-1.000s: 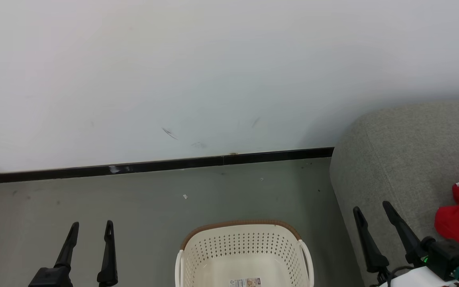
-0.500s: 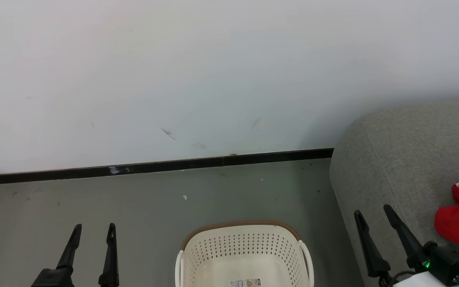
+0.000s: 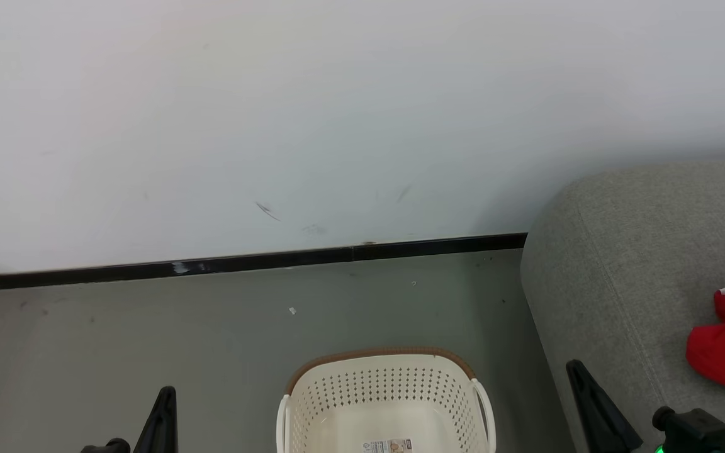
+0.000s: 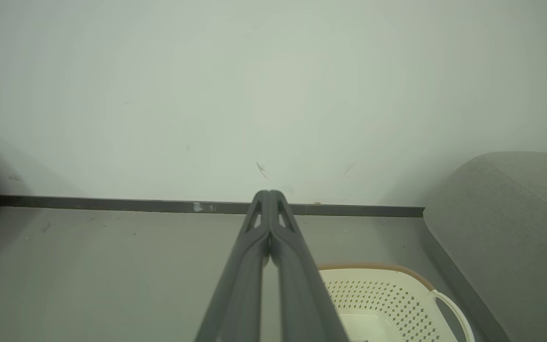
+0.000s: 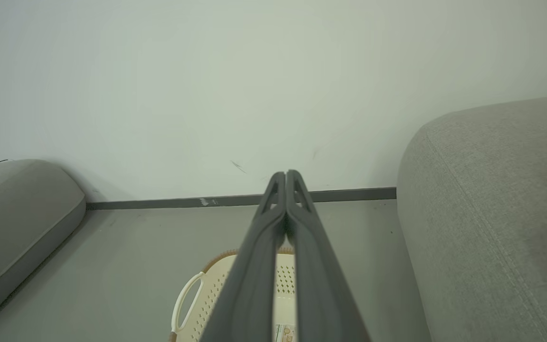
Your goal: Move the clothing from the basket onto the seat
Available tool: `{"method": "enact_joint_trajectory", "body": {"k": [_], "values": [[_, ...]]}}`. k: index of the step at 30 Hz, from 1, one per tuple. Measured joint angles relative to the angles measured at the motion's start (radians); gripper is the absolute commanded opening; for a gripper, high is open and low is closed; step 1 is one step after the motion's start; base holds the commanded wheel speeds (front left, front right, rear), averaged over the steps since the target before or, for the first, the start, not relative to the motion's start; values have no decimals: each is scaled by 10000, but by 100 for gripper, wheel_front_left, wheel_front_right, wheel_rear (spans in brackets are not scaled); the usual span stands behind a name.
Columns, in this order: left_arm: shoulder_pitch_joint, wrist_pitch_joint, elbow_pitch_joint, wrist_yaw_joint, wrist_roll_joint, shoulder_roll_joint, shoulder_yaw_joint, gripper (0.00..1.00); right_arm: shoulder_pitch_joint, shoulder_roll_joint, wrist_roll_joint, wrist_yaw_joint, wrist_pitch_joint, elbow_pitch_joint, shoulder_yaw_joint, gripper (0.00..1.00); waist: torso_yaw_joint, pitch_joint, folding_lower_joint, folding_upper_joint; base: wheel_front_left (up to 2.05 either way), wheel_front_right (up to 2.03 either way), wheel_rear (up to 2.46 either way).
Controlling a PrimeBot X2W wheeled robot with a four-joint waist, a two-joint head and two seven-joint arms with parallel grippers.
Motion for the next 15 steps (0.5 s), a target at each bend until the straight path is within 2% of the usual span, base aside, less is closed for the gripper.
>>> {"method": "enact_joint_trajectory", "body": {"k": [11, 15], "values": [[-13, 362, 31, -288, -1749, -31, 163, 0, 153, 0, 1918, 0, 38, -88, 36, 0, -2, 41, 5, 0, 0, 0, 0], [-27, 506, 67, -351, -2253, -52, 261, 0, 104, 0, 2658, 0, 186, -15, -56, 0, 2, 44, 22, 0, 0, 0, 0]]}}
